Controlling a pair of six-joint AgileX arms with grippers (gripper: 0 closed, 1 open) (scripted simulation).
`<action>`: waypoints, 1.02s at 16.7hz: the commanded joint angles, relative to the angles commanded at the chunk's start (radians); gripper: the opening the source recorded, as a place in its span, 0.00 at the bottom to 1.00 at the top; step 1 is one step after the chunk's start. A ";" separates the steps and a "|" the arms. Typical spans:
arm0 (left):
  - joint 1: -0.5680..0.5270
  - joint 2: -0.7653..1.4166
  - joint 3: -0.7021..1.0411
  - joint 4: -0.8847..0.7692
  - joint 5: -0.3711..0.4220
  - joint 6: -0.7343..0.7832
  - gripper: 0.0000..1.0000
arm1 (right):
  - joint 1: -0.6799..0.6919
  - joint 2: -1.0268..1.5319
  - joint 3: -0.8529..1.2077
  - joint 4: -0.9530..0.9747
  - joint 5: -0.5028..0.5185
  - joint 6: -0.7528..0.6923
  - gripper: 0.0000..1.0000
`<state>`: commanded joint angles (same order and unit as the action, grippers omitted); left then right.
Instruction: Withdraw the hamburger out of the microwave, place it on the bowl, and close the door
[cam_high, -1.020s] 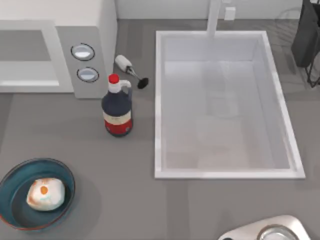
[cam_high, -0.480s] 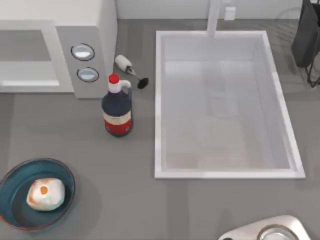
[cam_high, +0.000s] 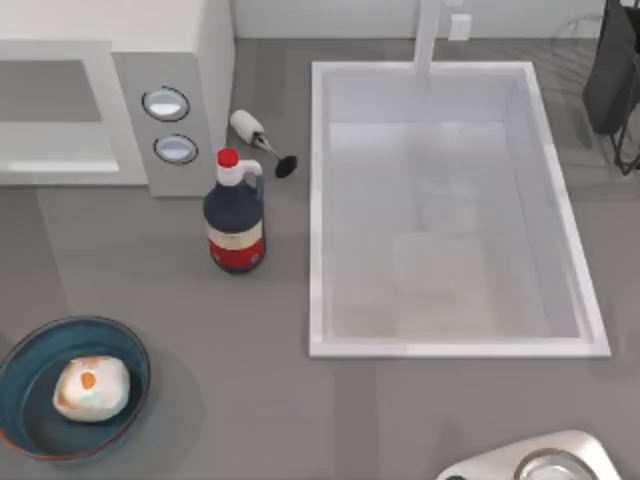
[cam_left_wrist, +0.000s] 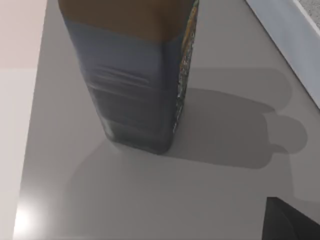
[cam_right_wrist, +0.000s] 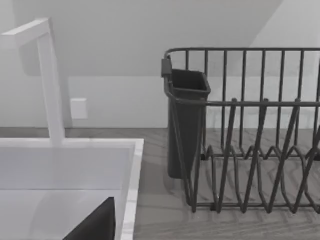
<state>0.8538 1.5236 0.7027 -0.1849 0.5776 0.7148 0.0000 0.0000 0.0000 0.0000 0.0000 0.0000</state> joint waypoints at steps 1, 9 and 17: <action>0.000 0.000 0.000 0.000 0.000 0.000 0.00 | 0.000 0.000 0.000 0.000 0.000 0.000 1.00; -0.165 -0.157 -0.131 0.044 -0.096 -0.153 0.00 | 0.000 0.000 0.000 0.000 0.000 0.000 1.00; -0.325 -0.309 -0.263 0.090 -0.195 -0.303 0.00 | 0.000 0.000 0.000 0.000 0.000 0.000 1.00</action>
<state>0.5284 1.2143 0.4400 -0.0945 0.3828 0.4122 0.0000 0.0000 0.0000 0.0000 0.0000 0.0000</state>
